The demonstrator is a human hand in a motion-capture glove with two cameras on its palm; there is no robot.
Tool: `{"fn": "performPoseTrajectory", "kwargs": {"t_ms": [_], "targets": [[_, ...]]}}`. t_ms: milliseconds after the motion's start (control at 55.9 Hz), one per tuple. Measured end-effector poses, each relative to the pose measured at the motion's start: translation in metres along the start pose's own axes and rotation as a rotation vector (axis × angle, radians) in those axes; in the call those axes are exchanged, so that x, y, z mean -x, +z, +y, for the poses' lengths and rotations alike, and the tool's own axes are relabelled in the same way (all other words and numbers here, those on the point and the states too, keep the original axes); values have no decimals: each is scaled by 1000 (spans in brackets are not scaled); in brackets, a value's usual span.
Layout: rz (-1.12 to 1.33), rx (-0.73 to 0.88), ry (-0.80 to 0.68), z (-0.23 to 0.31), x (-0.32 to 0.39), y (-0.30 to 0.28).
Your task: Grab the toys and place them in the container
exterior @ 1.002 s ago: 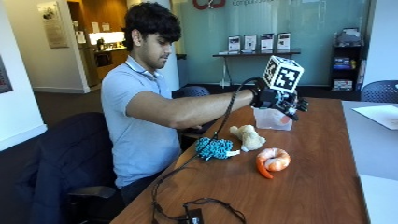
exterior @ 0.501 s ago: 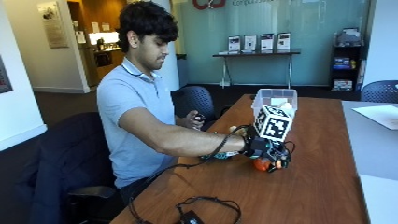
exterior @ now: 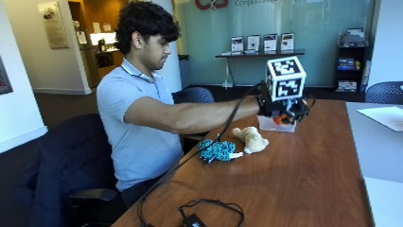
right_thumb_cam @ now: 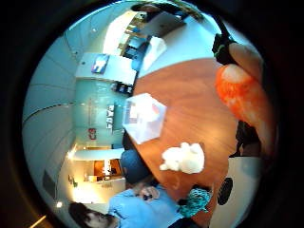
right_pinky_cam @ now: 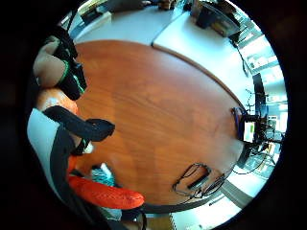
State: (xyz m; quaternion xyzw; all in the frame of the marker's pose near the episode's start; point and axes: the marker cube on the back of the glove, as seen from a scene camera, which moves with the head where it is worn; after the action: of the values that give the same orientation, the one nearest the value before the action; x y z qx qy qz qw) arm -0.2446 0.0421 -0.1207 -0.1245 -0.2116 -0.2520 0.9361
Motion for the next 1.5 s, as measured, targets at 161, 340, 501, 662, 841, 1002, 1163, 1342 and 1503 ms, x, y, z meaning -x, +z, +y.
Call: {"fn": "performPoseTrajectory", "kwargs": {"t_ms": [161,340,501,662,841,1002,1163,1342,1503], "targets": [[-87,-94,-124,-19,86,-64],[-126,-82,-289,-32,214,-69],[-78,178,-380,-40,305,-21],[-79,409,-432,-35,330,19],[61,448,-418,-14,280,31],[216,592,-383,23,197,46],[483,770,-367,56,125,87],[681,815,-456,87,74,155],[672,547,-665,90,70,177]]}}
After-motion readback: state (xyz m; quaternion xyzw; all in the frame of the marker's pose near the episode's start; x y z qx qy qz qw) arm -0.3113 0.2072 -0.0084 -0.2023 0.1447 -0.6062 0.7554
